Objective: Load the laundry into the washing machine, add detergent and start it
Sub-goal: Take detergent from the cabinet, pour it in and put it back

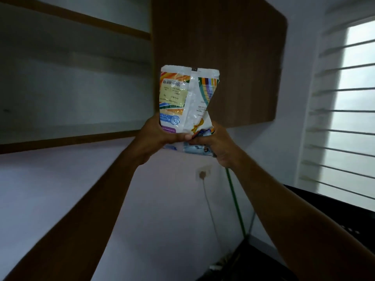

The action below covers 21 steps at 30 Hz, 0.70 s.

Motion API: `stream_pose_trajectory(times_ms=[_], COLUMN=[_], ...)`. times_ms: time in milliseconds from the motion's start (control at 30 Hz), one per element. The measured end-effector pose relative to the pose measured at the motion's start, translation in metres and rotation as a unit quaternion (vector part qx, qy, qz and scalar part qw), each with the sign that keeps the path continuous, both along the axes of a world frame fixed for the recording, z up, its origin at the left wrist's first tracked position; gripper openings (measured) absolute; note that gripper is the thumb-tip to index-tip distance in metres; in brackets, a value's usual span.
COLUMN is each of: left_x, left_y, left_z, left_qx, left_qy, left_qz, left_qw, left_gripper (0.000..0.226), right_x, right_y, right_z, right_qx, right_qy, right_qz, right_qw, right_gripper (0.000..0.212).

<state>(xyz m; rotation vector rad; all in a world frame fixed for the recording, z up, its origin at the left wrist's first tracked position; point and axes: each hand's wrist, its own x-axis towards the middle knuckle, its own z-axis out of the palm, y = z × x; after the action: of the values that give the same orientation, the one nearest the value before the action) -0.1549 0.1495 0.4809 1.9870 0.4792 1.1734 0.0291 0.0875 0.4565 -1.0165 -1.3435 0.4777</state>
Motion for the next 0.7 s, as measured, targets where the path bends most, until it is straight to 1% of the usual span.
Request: stream_pose_trajectory(times_ms=[67, 133, 233, 300, 367, 467, 533, 567, 633, 700], left_x=[0.028, 0.057, 0.096, 0.122, 0.145, 0.181, 0.201, 0.210, 0.228, 0.246], left_y=[-0.010, -0.024, -0.046, -0.067, -0.089, -0.122, -0.140, -0.149, -0.168, -0.187], left_z=[-0.009, -0.020, -0.044, -0.067, -0.090, -0.134, -0.167, -0.183, -0.218, -0.252], left_qx=[-0.015, -0.019, -0.030, -0.053, -0.089, -0.143, -0.163, -0.165, -0.183, -0.198], left_qy=[0.020, 0.054, 0.084, 0.080, 0.064, 0.048, 0.056, 0.070, 0.099, 0.139], left_qz=[-0.053, -0.108, -0.144, -0.153, -0.171, -0.194, -0.203, -0.208, -0.217, -0.227], left_qw=[0.998, 0.993, 0.986, 0.983, 0.979, 0.969, 0.964, 0.962, 0.954, 0.943], left_gripper=[0.071, 0.073, 0.067, 0.063, 0.063, 0.067, 0.072, 0.071, 0.067, 0.070], right_x=[0.025, 0.051, 0.087, 0.109, 0.128, 0.147, 0.154, 0.157, 0.162, 0.164], right_y=[-0.023, -0.050, -0.089, -0.120, -0.149, -0.197, -0.227, -0.240, -0.268, -0.294], right_z=[-0.010, -0.026, -0.055, -0.075, -0.093, -0.115, -0.135, -0.147, -0.179, -0.213], right_qx=[-0.017, -0.035, -0.052, -0.067, -0.093, -0.167, -0.215, -0.229, -0.242, -0.227], right_qy=[0.001, 0.023, 0.052, 0.047, 0.026, -0.007, -0.006, 0.003, 0.053, 0.113], right_qz=[-0.018, -0.036, -0.072, -0.103, -0.107, -0.118, -0.135, -0.146, -0.177, -0.208], right_qw=[1.000, 0.998, 0.995, 0.991, 0.990, 0.979, 0.967, 0.962, 0.952, 0.945], right_gripper=[0.049, 0.052, 0.058, 0.056, 0.060, 0.069, 0.072, 0.073, 0.071, 0.062])
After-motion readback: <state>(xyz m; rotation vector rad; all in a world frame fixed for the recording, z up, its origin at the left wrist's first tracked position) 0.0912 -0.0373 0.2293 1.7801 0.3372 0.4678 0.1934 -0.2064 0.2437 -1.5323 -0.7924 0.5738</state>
